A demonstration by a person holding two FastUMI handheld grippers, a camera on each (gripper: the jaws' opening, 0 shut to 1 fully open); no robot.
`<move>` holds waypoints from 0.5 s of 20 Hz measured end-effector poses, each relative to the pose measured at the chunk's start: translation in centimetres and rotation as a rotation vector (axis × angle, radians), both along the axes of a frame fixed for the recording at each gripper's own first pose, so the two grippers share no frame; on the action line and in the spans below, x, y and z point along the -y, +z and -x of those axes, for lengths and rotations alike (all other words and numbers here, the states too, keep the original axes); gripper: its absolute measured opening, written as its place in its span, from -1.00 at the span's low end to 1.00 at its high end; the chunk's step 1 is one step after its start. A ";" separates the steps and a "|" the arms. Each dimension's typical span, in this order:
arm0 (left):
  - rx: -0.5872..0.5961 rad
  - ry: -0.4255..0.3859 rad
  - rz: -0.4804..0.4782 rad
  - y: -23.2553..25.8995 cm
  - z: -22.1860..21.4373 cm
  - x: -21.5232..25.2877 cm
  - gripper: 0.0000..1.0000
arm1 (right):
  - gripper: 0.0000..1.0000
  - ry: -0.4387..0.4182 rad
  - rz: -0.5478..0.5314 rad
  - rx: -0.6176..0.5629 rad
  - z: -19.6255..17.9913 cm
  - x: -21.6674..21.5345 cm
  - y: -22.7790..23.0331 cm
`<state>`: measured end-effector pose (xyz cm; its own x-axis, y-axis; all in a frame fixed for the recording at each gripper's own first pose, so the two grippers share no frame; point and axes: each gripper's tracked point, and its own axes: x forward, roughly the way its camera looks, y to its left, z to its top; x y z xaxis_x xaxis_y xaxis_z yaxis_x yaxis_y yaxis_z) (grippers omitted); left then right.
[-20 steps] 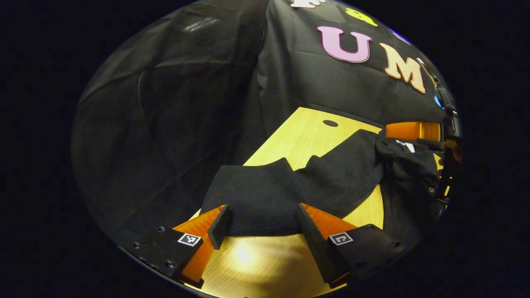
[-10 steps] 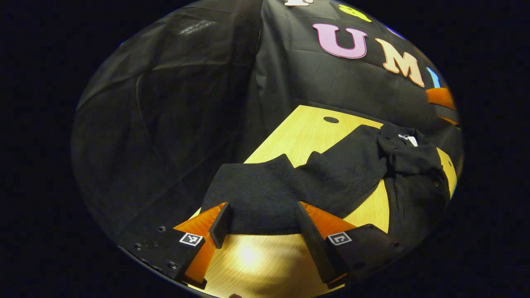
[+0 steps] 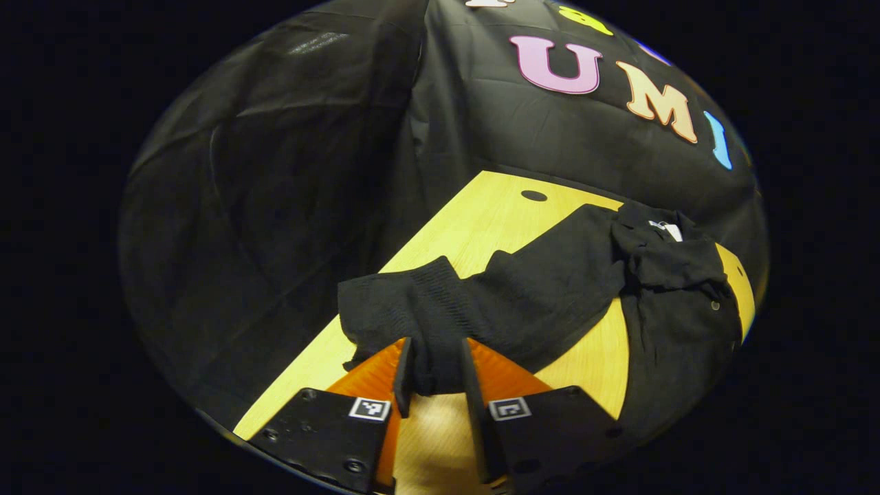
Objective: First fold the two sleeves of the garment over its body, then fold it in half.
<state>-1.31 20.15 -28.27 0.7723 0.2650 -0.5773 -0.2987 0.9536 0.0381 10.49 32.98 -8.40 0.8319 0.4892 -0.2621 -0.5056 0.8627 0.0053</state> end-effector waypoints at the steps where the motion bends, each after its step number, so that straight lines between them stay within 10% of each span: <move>1: 0.000 -0.003 0.007 0.0 0.0 0.3 -0.37 | 0.96 -0.002 -0.002 0.000 0.3 0.5 0.3; 4: 0.000 0.013 0.032 0.0 -0.1 0.8 -0.77 | 0.96 -0.019 -0.001 0.014 0.6 2.2 1.4; 10: -0.034 0.039 0.063 -0.5 0.4 1.1 -0.95 | 0.97 -0.081 0.018 0.032 1.1 6.4 2.5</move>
<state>-1.73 19.07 -28.75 0.7420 0.2569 -0.6192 -0.3350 0.9422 -0.0105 9.39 26.54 -5.92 0.8767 0.4153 -0.2425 -0.4338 0.9007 -0.0256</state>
